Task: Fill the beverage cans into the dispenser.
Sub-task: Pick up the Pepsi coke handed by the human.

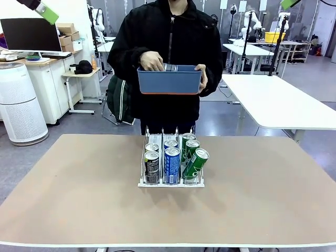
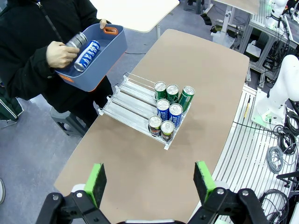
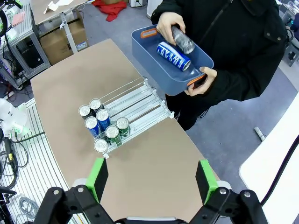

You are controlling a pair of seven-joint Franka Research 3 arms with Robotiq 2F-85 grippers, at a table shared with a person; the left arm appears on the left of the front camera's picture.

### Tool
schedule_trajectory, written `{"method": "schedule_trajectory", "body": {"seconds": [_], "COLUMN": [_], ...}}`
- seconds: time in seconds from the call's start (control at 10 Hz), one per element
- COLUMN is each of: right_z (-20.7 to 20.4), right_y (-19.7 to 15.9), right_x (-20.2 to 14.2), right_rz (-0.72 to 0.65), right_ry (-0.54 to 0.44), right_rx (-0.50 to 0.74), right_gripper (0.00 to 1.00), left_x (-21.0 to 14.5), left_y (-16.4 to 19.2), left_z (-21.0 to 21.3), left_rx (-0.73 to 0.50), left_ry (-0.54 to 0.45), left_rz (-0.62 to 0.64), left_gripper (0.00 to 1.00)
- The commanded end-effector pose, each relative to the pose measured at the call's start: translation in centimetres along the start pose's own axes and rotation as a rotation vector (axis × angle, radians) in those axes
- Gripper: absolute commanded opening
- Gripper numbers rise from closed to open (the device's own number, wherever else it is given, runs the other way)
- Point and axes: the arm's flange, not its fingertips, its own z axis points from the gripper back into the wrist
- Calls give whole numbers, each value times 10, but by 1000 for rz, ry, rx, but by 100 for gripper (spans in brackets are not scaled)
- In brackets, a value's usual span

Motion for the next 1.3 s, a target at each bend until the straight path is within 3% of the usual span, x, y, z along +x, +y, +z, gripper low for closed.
{"method": "schedule_trajectory", "body": {"seconds": [0.0,1.2], "right_z": [1,1], "right_y": [2,2], "right_x": [-1,-1], "right_rz": [-5,-5], "right_ry": [6,6], "right_rx": [-2,-2], "right_gripper": [100,100], "left_x": [-1,-1], "left_y": [1,1], "left_z": [-1,-1], "left_rx": [6,6], "left_ry": [3,3], "left_rz": [0,0], "left_gripper": [100,100]}}
